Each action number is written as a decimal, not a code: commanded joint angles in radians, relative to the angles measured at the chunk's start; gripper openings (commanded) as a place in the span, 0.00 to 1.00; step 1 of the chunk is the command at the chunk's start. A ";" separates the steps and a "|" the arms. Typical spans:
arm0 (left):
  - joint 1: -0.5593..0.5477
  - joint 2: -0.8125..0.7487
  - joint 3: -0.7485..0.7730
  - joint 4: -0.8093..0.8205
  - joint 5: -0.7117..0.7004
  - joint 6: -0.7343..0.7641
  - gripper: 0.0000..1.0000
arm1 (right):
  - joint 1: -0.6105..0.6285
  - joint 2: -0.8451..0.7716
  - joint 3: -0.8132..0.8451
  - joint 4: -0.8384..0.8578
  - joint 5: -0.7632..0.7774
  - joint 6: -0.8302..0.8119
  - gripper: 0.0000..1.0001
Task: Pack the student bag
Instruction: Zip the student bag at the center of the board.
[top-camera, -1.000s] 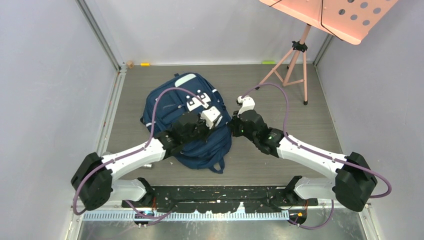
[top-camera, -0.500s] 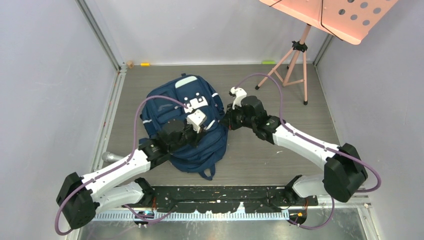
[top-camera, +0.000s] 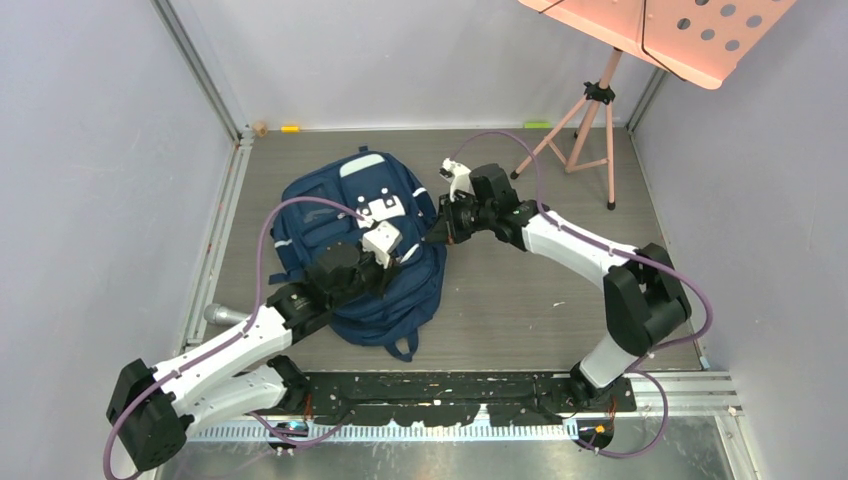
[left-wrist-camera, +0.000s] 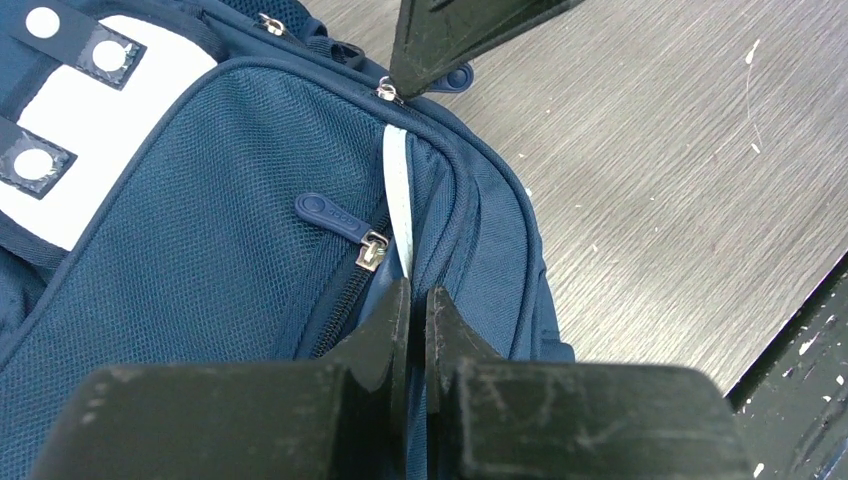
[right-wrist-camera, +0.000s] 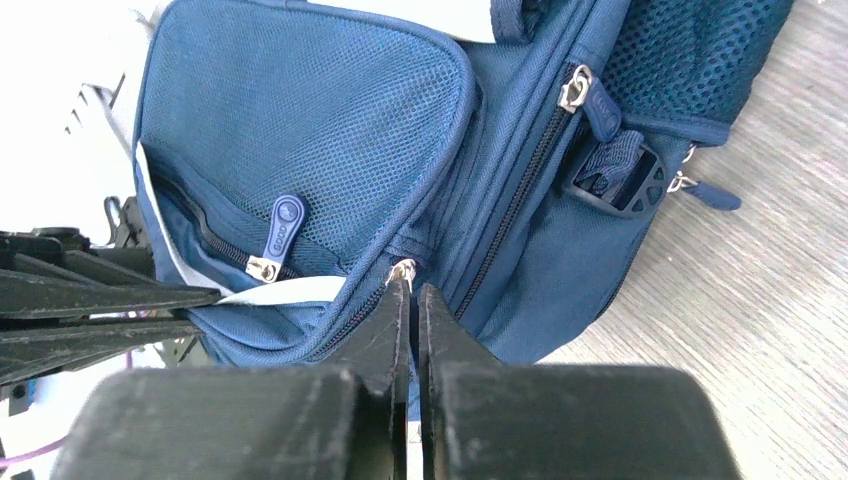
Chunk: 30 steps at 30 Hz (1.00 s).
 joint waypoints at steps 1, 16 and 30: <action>-0.011 -0.068 -0.007 -0.161 0.068 -0.061 0.00 | -0.132 0.089 0.121 0.017 0.259 -0.117 0.00; -0.008 -0.048 0.085 -0.230 -0.085 -0.098 0.92 | -0.133 0.031 0.147 -0.053 0.218 -0.084 0.69; 0.514 0.093 0.287 -0.332 0.292 -0.240 1.00 | -0.206 -0.199 0.116 -0.449 0.622 0.034 0.89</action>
